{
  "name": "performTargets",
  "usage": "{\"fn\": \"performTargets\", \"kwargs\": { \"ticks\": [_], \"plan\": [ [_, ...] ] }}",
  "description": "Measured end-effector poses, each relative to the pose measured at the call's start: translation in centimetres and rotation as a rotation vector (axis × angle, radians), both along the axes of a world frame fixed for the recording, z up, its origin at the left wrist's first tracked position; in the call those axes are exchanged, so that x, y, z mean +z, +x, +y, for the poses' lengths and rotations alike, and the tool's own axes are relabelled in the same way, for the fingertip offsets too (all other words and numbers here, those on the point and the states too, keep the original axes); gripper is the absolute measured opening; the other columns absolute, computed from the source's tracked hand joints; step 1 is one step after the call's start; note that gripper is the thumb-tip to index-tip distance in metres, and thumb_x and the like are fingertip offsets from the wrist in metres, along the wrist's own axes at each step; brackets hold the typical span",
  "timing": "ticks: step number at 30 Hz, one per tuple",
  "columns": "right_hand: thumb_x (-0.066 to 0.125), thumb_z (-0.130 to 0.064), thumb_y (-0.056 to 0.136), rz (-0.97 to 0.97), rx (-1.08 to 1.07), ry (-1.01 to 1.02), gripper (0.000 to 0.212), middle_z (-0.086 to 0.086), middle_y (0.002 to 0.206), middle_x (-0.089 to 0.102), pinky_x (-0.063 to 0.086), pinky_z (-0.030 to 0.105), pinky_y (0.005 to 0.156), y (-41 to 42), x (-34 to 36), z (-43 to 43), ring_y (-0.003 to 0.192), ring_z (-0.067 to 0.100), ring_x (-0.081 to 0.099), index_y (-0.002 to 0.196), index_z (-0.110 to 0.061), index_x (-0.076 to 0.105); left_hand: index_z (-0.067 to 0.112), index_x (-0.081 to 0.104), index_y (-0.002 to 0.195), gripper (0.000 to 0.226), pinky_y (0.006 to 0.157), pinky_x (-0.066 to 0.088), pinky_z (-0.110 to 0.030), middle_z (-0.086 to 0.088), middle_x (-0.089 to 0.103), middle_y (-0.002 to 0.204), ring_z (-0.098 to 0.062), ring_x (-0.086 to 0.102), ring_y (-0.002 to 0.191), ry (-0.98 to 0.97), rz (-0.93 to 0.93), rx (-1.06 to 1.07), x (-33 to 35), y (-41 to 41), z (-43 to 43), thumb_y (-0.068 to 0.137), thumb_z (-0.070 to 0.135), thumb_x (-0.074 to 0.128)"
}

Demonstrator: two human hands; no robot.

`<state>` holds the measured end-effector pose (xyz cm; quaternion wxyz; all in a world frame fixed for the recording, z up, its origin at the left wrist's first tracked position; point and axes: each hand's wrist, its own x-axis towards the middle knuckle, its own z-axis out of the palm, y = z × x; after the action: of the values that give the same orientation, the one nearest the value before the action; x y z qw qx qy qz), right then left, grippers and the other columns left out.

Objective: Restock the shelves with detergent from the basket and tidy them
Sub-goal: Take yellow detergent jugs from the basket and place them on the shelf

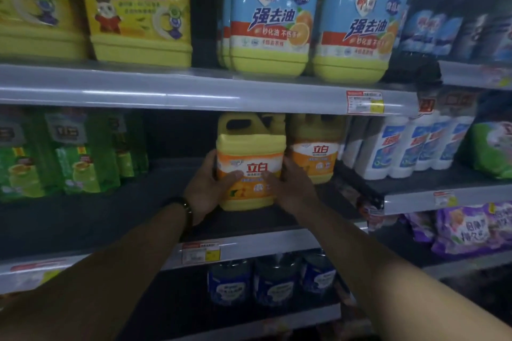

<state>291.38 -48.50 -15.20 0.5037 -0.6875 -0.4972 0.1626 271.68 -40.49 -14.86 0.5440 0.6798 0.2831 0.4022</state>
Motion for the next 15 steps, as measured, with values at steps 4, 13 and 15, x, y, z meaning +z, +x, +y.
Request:
{"fn": "performTargets", "kwargs": {
  "ticks": [4,13,15],
  "plan": [
    [0.071,-0.048,0.097,-0.012,-0.011,-0.063,0.044,-0.01,0.129,0.071,0.053,0.033,0.09,0.0,-0.4,0.2,0.114,0.015,0.067,0.137,-0.032,0.062,0.031,0.039,0.154,0.063,0.103,0.054,-0.037,0.008,0.066,0.138,-0.009,0.065,0.121,0.062,0.104,0.047,-0.2,0.2,0.6,0.099,0.025,0.071],
    [0.063,-0.035,0.103,-0.076,-0.066,-0.084,0.019,-0.015,0.104,0.069,0.042,0.003,0.062,-1.7,0.5,-4.2,0.09,0.0,0.065,0.115,-0.021,0.067,0.016,0.046,0.154,0.053,0.111,0.045,-0.038,-0.008,0.059,0.15,-0.029,0.056,0.136,0.249,0.512,0.347,-1.4,-1.7,-1.4,0.104,0.028,0.061],
    [0.062,-0.032,0.104,-0.17,-0.097,-0.04,0.023,-0.012,0.108,0.066,0.038,0.001,0.069,-3.1,0.4,-6.4,0.093,0.003,0.062,0.124,-0.02,0.065,0.014,0.054,0.143,0.045,0.101,0.044,-0.032,-0.009,0.063,0.14,-0.029,0.06,0.129,0.339,0.452,0.426,-1.8,-3.1,-4.0,0.099,0.02,0.066]
  ]
}}
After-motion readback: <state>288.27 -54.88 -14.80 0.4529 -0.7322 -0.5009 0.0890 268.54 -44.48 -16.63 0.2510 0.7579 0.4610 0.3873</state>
